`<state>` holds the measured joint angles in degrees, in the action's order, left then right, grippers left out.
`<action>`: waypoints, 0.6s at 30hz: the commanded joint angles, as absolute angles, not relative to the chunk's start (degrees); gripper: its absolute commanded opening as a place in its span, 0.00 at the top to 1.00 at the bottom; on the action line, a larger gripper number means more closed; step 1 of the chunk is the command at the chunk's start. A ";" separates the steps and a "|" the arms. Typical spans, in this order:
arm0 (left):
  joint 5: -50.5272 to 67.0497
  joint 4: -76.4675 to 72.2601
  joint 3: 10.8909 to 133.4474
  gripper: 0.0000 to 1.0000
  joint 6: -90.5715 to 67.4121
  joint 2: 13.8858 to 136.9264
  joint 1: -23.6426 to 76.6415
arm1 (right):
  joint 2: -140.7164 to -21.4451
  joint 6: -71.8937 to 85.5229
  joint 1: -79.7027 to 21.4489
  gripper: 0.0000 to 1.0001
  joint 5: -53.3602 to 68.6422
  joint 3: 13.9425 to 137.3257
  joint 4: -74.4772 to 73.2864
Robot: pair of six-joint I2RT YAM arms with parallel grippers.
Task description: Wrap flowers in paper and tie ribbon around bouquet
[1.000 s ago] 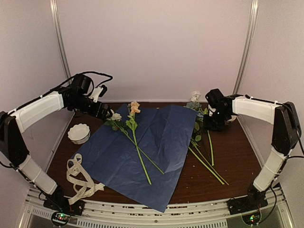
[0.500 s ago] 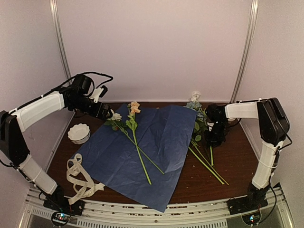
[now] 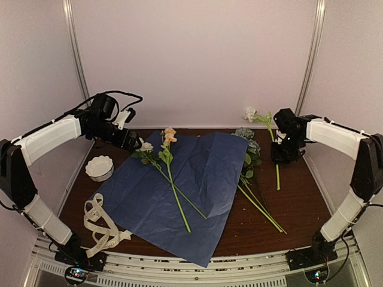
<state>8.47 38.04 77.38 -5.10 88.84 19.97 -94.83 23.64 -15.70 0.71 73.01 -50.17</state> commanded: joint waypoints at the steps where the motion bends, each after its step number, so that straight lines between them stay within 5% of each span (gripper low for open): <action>1: 10.30 37.54 79.06 0.06 -3.98 88.03 19.64 | -84.58 24.69 -16.09 1.00 -6.89 77.22 -46.11; 11: 27.42 23.44 74.07 0.10 -2.54 79.69 24.21 | -82.05 20.41 -38.00 1.00 12.98 77.43 -19.01; 18: 43.16 -10.30 63.20 0.07 -23.75 75.80 25.47 | -94.38 21.18 -51.50 1.00 24.69 85.47 -7.36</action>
<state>33.54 13.63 68.45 -11.20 76.95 25.69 -89.45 21.17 -47.18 15.92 80.47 -16.80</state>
